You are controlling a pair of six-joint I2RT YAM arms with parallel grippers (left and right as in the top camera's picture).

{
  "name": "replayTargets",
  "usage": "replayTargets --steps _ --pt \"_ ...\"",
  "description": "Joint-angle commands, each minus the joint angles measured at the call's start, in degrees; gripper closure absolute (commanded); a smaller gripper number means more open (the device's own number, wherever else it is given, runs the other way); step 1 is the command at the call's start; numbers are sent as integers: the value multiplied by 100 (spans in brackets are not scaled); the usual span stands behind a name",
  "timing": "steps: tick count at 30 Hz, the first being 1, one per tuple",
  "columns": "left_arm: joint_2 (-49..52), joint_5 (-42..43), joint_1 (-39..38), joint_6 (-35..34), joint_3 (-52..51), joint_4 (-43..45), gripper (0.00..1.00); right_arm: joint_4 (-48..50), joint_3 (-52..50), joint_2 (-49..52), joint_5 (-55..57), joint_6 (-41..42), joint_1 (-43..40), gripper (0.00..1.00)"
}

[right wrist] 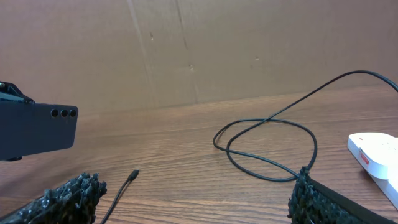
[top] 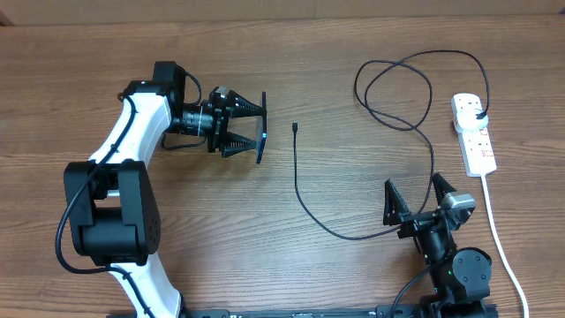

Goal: Plug charger to phone and switch on socket
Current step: 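Lift the smartphone with the left gripper and tilt it upright, then move the right gripper to the phone and grasp its side edge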

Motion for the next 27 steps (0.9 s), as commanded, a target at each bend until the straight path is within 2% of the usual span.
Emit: replayTargets --steps 1,9,12,17,20,21,22,27 --pt "-4 302 -26 -35 157 26 57 13 -61 -52 35 17 17 0" --pt "-4 321 -26 -35 157 22 57 17 -61 -52 -13 24 20 0" --pt "-4 323 -26 -57 157 24 57 81 -61 -52 -452 323 24 0" --pt "-4 323 -26 -57 157 22 57 219 -61 -52 -1523 2127 24 0" --pt "-4 323 -26 -81 157 22 57 293 -61 -52 -2208 4000 24 0" --pt "-4 319 -26 -144 157 26 57 195 -61 -52 -2542 4959 24 0" --pt "-4 319 -26 -144 157 26 57 186 -61 -52 -2546 5176 24 0" --pt "-4 317 -26 -144 157 35 57 289 -61 -52 -2288 5226 24 0"
